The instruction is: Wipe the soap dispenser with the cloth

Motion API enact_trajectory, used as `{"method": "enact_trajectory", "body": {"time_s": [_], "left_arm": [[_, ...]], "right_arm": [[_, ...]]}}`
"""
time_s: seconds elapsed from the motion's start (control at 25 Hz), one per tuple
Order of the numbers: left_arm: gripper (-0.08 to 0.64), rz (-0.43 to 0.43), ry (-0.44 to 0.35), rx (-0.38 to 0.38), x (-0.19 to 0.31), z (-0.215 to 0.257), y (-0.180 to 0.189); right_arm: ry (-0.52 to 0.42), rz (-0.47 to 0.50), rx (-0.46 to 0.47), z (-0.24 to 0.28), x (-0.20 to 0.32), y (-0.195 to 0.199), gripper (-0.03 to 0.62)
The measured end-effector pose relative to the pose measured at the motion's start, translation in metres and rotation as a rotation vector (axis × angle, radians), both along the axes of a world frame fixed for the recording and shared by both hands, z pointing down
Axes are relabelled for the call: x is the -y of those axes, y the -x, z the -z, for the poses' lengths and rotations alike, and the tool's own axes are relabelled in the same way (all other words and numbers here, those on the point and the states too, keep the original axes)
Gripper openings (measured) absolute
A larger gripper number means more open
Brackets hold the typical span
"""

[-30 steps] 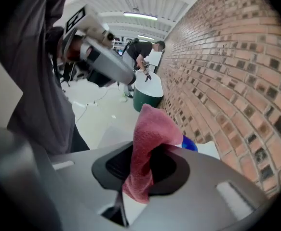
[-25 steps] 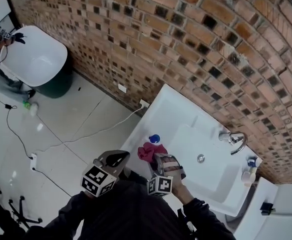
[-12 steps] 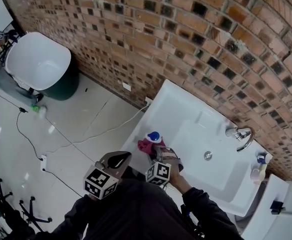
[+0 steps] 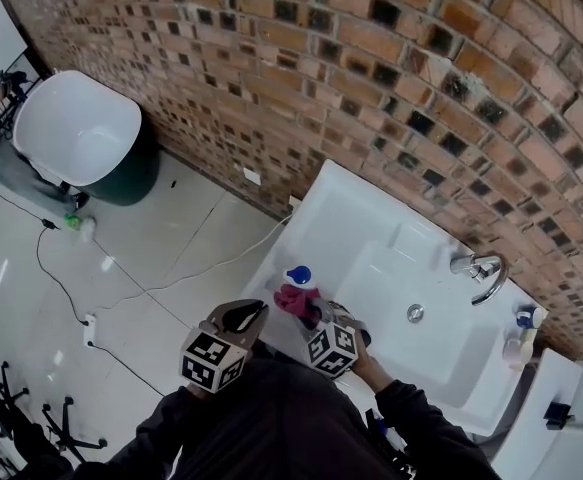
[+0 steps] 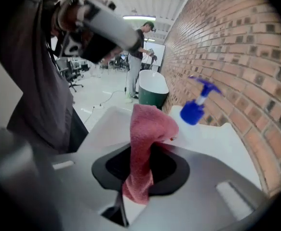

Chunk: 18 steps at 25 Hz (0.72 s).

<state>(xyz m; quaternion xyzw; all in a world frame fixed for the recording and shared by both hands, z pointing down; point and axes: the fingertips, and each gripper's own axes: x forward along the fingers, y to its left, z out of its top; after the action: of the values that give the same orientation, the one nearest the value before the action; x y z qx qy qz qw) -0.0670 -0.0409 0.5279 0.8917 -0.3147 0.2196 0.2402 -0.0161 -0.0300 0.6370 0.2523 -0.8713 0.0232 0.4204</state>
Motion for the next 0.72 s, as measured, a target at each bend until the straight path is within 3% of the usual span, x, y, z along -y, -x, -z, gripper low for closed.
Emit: {"method": "enact_trajectory", "body": {"time_s": [0.12, 0.24, 0.36, 0.52, 0.72], "left_arm": [[0.076, -0.027, 0.007, 0.014, 0.005, -0.011, -0.014], [0.163, -0.032, 0.042, 0.031, 0.011, -0.027, -0.026], [0.175, -0.050, 0.060, 0.037, 0.014, -0.035, -0.038], [0.175, -0.074, 0.084, 0.037, 0.014, -0.039, -0.047], [0.175, -0.086, 0.103, 0.052, 0.016, -0.048, -0.054]], "right_arm": [[0.032, -0.108, 0.142, 0.040, -0.003, -0.033, 0.074], [0.121, -0.281, 0.354, 0.065, 0.016, -0.062, 0.074], [0.189, -0.360, 0.536, 0.080, 0.040, -0.067, 0.074], [0.248, -0.401, 0.527, 0.057, 0.052, -0.063, 0.074], [0.404, -0.506, 0.530, 0.009, 0.053, -0.070, 0.073]]}}
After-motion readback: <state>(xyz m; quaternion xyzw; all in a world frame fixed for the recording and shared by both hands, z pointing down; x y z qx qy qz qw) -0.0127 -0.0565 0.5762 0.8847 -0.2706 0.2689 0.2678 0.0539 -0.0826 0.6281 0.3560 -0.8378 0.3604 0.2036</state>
